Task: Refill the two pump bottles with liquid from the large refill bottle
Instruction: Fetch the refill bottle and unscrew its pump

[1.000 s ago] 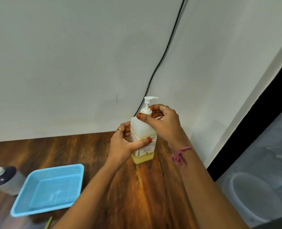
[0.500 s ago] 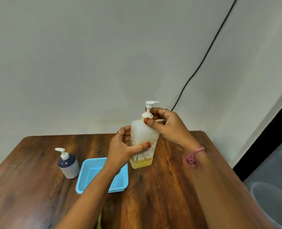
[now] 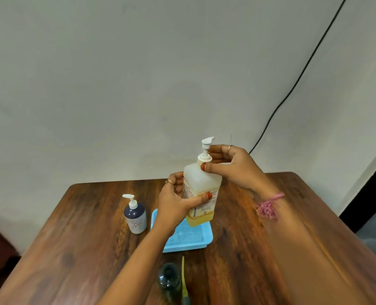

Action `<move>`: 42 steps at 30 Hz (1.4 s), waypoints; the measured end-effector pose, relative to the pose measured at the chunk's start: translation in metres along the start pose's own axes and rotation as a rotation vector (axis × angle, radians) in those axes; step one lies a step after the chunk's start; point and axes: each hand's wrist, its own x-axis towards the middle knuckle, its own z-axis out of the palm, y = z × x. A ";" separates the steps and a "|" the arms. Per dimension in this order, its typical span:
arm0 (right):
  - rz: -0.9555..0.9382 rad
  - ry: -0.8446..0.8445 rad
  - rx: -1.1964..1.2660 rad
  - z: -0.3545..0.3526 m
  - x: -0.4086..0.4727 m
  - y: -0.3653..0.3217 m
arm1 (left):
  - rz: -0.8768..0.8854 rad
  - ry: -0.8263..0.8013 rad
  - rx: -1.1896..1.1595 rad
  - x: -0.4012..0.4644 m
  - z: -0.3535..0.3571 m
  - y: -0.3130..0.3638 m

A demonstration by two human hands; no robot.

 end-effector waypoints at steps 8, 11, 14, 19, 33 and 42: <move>-0.087 0.153 -0.272 0.024 0.000 -0.002 | -0.009 0.004 0.010 -0.002 -0.016 -0.008; -0.042 0.055 -0.138 0.017 0.004 -0.003 | -0.007 0.005 -0.005 0.002 -0.017 -0.006; -0.022 -0.023 -0.048 0.008 0.010 -0.004 | -0.017 0.020 -0.034 0.005 -0.017 -0.004; -0.108 0.130 -0.374 0.023 0.018 -0.009 | -0.006 0.015 -0.008 0.013 -0.015 -0.004; -0.116 0.030 -0.335 0.018 0.028 -0.014 | -0.023 0.011 -0.046 0.019 -0.017 -0.006; -0.086 0.015 -0.386 0.023 0.031 -0.023 | -0.024 -0.004 -0.042 0.019 -0.019 -0.007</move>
